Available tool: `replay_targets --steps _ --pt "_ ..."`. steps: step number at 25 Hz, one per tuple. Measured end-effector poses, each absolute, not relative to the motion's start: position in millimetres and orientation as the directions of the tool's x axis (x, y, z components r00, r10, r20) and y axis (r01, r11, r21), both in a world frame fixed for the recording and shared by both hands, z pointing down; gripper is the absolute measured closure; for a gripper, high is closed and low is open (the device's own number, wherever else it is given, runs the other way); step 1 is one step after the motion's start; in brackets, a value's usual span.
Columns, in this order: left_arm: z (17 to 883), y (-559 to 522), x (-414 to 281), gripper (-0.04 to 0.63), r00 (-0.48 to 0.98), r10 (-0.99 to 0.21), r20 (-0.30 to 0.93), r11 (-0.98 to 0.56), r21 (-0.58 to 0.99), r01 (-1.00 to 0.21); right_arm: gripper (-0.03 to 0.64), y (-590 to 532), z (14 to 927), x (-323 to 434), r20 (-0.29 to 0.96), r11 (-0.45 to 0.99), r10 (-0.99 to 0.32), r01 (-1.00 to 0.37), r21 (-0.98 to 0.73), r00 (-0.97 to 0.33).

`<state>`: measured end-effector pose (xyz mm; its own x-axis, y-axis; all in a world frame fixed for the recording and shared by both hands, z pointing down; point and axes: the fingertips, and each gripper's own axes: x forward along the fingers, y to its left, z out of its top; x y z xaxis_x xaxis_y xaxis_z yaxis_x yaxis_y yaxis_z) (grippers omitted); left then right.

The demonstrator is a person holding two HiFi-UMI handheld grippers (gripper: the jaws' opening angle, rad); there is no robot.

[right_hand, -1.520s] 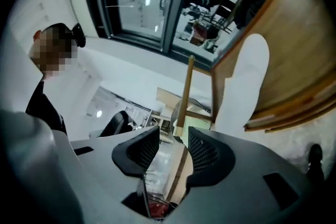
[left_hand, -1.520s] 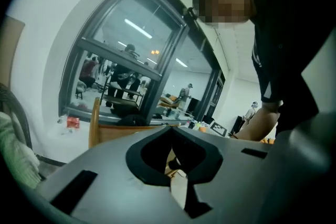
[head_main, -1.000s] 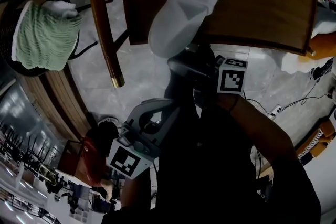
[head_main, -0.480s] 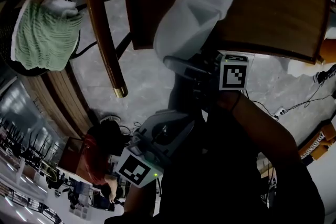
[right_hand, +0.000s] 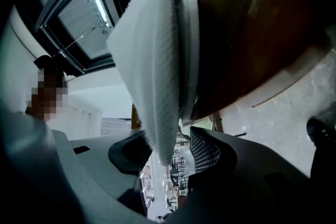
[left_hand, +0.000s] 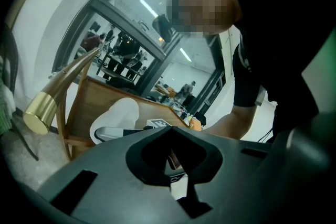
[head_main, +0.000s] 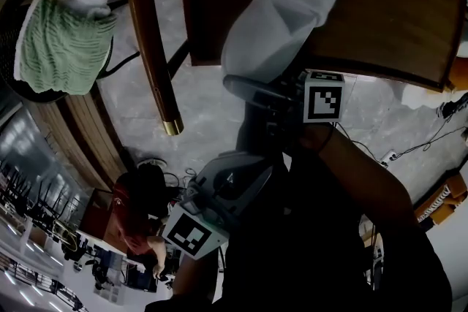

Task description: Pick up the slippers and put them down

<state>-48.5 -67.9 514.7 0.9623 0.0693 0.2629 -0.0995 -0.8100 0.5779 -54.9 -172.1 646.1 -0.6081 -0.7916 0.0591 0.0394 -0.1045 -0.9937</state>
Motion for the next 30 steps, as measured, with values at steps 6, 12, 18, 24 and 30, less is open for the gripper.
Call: replay_targets --steps 6,12,18,24,30 --pt "519.3 -68.4 -55.1 0.583 0.963 0.061 0.263 -0.807 0.581 -0.108 0.399 -172.5 647.2 -54.3 0.054 -0.067 -0.793 -0.001 -0.998 -0.607" --pt "519.9 -62.5 -57.8 0.583 0.964 0.056 0.26 -0.806 0.581 -0.11 0.541 -168.8 647.3 -51.1 0.062 -0.054 -0.803 -0.031 -0.998 -0.593" --pt "517.2 -58.3 -62.9 0.583 0.962 0.047 0.268 -0.809 0.575 -0.121 0.549 -162.4 643.0 -46.2 0.135 -0.066 -0.797 -0.138 -0.988 -0.589" --pt "499.4 -84.2 -58.4 0.583 0.963 -0.01 0.27 -0.842 0.517 -0.153 0.554 -167.7 608.1 -24.5 0.161 0.057 -0.772 -0.319 -0.946 -0.615" --pt "420.5 -118.7 -40.9 0.583 0.972 -0.062 0.225 -0.894 0.42 -0.155 0.555 -181.4 499.8 1.1 0.173 0.272 -0.735 -0.52 -0.81 -0.655"
